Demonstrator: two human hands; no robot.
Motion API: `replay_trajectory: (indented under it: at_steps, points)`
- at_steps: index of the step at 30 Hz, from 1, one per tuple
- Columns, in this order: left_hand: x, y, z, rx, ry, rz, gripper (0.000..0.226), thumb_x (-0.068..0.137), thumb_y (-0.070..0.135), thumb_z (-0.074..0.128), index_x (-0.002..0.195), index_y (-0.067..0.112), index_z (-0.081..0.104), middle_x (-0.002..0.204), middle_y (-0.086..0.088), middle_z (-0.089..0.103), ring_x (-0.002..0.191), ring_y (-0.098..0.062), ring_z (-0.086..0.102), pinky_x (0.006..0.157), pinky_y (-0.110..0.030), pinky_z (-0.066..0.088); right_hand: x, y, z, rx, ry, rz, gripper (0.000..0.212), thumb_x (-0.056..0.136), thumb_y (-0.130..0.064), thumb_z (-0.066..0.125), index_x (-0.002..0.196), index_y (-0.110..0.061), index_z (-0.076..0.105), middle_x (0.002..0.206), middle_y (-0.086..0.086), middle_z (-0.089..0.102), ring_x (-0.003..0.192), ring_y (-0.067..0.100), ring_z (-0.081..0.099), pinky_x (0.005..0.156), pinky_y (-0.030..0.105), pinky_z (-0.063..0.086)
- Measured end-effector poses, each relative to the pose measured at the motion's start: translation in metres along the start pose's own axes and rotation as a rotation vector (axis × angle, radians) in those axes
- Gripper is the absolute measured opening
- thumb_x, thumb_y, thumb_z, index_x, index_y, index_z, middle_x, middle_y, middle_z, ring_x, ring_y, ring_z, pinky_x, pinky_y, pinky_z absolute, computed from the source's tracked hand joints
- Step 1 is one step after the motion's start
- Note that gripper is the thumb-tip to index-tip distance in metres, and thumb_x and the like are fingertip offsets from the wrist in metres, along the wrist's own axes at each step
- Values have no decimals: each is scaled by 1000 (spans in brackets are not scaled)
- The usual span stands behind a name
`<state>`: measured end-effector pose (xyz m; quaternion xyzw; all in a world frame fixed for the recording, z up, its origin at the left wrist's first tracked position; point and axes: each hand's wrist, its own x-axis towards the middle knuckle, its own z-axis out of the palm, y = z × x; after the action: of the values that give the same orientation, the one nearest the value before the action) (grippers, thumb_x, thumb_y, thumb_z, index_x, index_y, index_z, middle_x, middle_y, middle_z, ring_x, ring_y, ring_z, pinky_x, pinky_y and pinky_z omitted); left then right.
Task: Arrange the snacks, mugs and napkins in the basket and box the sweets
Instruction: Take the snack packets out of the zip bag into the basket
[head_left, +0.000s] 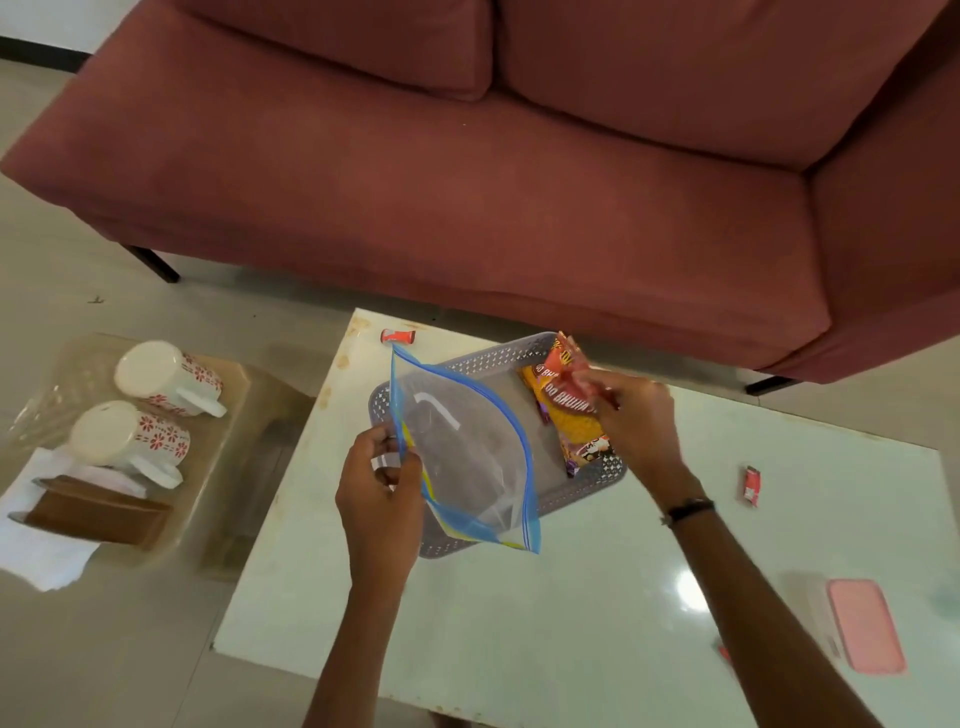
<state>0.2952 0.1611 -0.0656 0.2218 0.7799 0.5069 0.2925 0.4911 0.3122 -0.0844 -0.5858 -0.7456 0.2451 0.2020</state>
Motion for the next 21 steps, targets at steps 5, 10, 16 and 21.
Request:
replay_trajectory:
  at_steps: [5,10,16,21]
  points:
    - [-1,-2,-3,2,-15,20,19,88,18,61,107,20,57,104,1,63,90,-25,65,64,-21,55,12,41,66,9,-145,81,28,92,-9,55,116,-15,69,119,8,69,110,24,64,83,20,45]
    - [1,-1,-3,-10,-1,11,19,88,15,61,102,25,56,98,7,62,87,-25,65,63,-21,55,11,69,90,47,-285,134,36,96,-3,50,132,-4,53,126,18,62,115,31,60,93,27,49]
    - [1,13,6,-76,22,-59,24,88,15,60,112,14,57,113,-7,65,95,-33,65,74,-32,58,0,48,65,46,-270,32,50,86,-1,64,133,-2,50,141,17,48,131,33,45,106,25,39]
    - [-4,51,19,-266,52,-142,23,89,8,58,112,7,56,112,-11,61,82,-23,60,60,-23,53,-57,-9,15,468,-537,-83,88,70,-15,82,139,-35,30,141,-20,40,130,-16,32,94,-5,29]
